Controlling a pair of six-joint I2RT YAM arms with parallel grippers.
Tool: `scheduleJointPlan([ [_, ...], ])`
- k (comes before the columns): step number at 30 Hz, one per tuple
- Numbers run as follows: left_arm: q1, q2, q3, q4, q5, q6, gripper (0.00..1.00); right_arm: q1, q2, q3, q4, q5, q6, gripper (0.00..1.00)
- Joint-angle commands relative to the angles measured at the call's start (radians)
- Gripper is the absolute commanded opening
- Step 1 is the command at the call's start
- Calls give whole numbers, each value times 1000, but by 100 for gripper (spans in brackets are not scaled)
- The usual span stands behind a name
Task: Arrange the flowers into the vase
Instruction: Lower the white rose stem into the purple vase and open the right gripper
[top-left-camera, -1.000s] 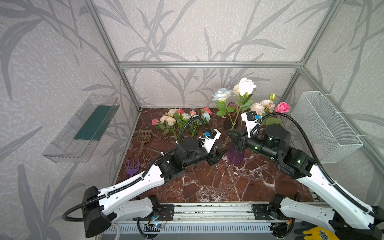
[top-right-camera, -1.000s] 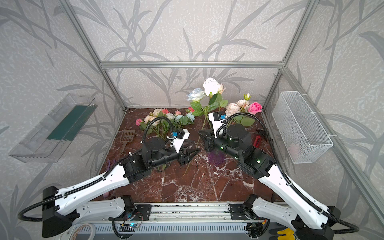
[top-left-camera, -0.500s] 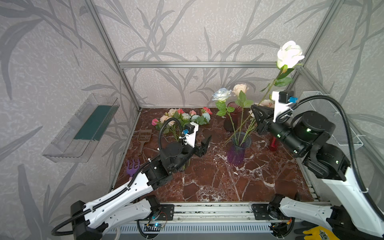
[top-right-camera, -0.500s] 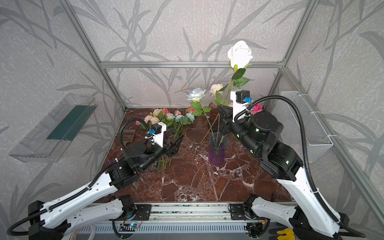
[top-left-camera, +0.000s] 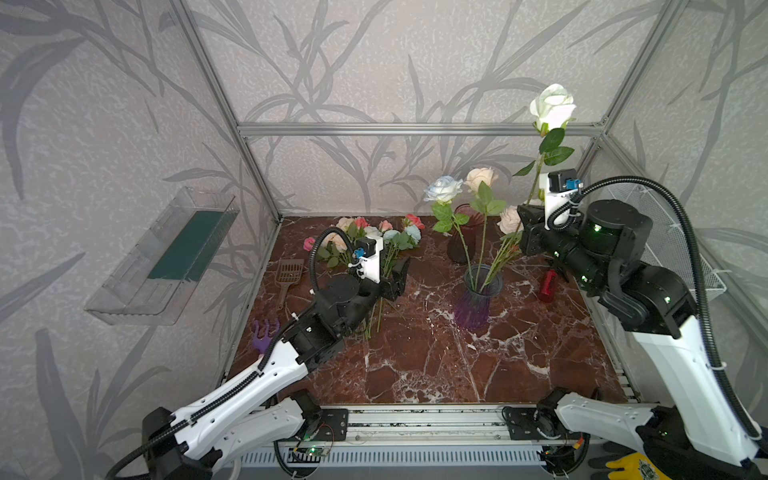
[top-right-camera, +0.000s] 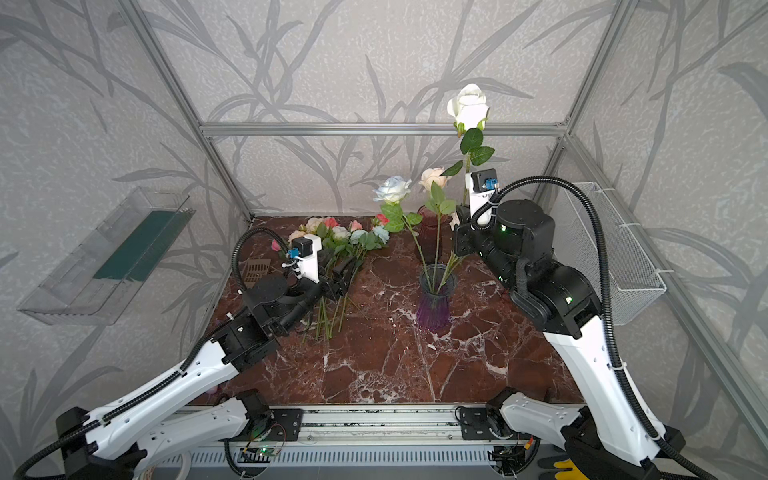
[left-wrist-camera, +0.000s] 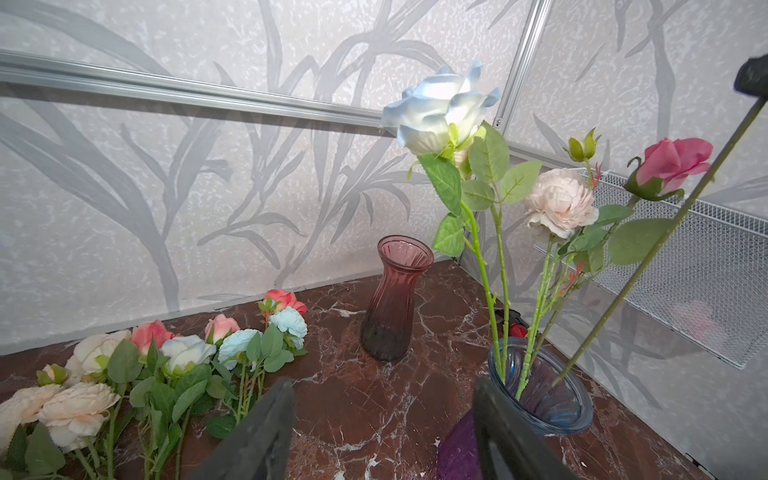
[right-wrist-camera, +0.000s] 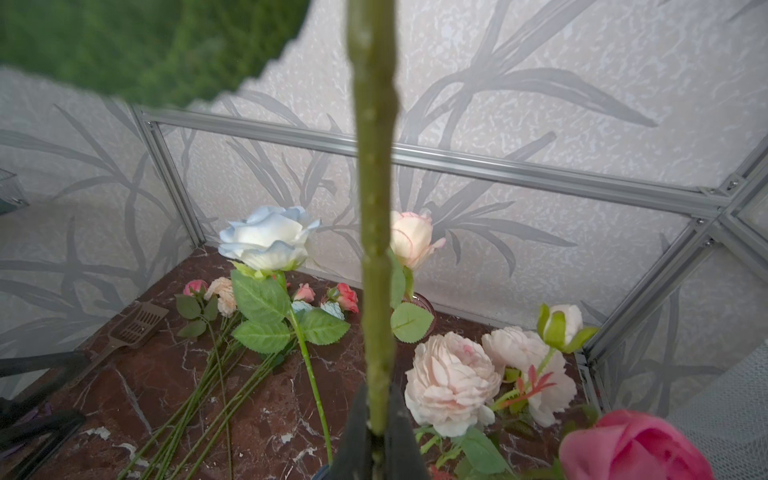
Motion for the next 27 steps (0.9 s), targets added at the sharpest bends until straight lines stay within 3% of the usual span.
scheduleJointPlan([
  [1,9,6,-5,29,18,-23,69,-25,-7,-39,-23,-43,14,7],
  [8,15,15,-6,31,32,-30,69,-53,-32,-191,34,-93,49,8],
  [16,18,29,-2,26,35,-29,69,-55,-60,-362,94,-116,94,21],
  [21,21,39,-3,26,39,-31,69,-56,-78,-405,97,-105,102,31],
  [27,23,48,-2,23,29,-27,69,-56,-154,-410,80,-110,135,32],
])
